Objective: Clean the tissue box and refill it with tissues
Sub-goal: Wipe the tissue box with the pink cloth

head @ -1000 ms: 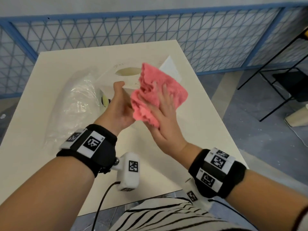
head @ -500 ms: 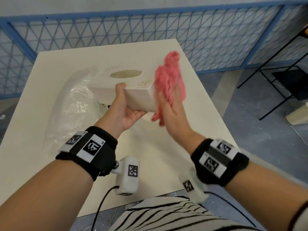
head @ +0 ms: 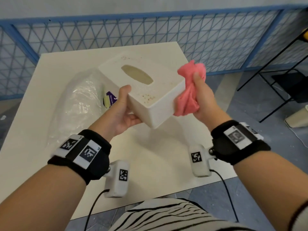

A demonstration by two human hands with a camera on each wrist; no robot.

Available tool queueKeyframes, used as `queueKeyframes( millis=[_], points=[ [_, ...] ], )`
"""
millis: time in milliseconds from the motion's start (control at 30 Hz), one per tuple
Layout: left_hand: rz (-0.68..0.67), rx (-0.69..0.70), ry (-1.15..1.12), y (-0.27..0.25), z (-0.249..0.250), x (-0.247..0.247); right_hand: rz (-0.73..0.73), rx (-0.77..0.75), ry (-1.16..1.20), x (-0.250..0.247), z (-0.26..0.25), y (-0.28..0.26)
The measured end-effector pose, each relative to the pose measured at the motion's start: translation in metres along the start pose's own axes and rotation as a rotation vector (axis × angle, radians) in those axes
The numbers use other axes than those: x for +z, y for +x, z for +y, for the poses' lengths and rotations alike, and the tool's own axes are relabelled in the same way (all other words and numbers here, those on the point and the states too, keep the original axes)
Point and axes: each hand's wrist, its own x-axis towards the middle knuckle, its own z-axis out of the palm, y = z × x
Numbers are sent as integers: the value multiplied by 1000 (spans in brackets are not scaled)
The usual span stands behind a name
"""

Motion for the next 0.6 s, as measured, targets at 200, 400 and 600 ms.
queueKeyframes(
  millis=[200,400,600],
  points=[
    [-37,43,204,-2,9,-5,-346,503,204,5,3,-21],
    [-116,192,-41,-8,4,-7,-251,383,410,20,21,-4],
    [-82,238,-133,-2,-11,10,-6,-33,72,48,33,-5]
  ],
)
